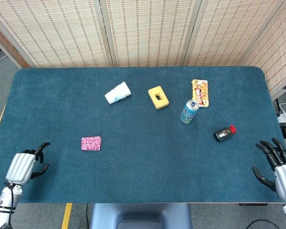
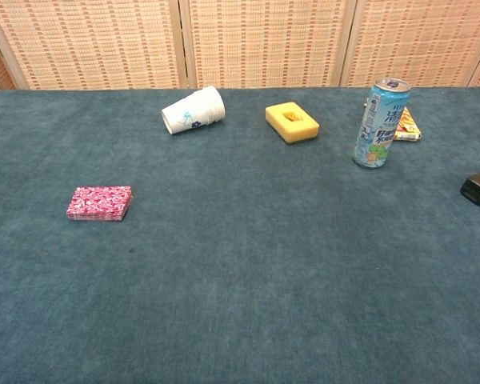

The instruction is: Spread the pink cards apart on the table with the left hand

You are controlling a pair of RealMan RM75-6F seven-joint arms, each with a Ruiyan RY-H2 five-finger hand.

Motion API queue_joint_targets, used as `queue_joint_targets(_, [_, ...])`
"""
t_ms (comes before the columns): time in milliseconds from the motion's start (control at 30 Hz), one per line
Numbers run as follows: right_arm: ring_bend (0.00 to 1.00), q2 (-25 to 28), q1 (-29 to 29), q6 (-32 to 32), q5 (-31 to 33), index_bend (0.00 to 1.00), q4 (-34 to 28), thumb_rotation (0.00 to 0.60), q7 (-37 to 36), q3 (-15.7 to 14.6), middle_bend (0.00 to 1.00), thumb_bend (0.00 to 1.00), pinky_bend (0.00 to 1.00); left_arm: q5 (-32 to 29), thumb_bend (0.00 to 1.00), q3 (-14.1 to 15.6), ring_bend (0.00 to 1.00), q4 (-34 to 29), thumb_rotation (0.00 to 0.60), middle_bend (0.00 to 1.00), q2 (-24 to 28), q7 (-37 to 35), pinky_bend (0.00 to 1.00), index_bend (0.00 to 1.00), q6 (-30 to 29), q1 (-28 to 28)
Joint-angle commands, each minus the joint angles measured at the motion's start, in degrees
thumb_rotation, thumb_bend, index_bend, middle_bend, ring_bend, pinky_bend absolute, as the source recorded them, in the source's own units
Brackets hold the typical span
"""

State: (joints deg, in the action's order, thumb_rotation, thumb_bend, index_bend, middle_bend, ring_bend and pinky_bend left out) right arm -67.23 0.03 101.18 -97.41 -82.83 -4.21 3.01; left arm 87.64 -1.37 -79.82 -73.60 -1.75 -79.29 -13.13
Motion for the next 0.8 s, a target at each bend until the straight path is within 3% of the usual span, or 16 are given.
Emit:
queue_joint_targets(33, [0.08,0.0,-0.1,0.0,0.0,0.2,0.0,0.6,0.0,0.0,0.18,0.19,0.28,0.0,0.31,0.0,0.53,0.0,0.6,0.62,0.0,0.1,0.51,0.19,0.1,0.0])
queue_joint_targets(233, [0.08,0.0,-0.4,0.8,-0.1,0.2,0.1,0.6,-0.3,0.1,0.18,0.19,0.28,0.6,0.31,0.2,0.54,-0.4,0.6,0.64,0.1,0.4,0.51,0.19,-0.5,0.1])
queue_joint_targets(367, [0.08,-0.2,-0.4,1.0,0.0,0.2,0.1,0.6,-0.8,0.3,0.18,0.19,0.28,2.3,0.3,0.4,0.62,0.5,0.6,0.74,-0.4,0.1,0.52,0.16,-1.6,-0.1])
queue_joint_targets(633, [0.08,0.2,-0.3,0.1,0.0,0.2,-0.4,0.6,-0.5,0.0,0.18,0.19,0.28,5.8,0.21,1.9,0.75,2.3,0.6,0.84,-0.8,-4.0,0.7,0.08,-1.3,-1.3])
queue_joint_targets(800, [0.08,0.3,-0.1,-0.4,-0.4,0.2,-0.2,0.6,-0.4,-0.3,0.18,0.19,0.28,8.0,0.2,1.8,0.88,0.5,0.6,0.93,0.6,-3.1,0.85,0.13,1.0,-4.2])
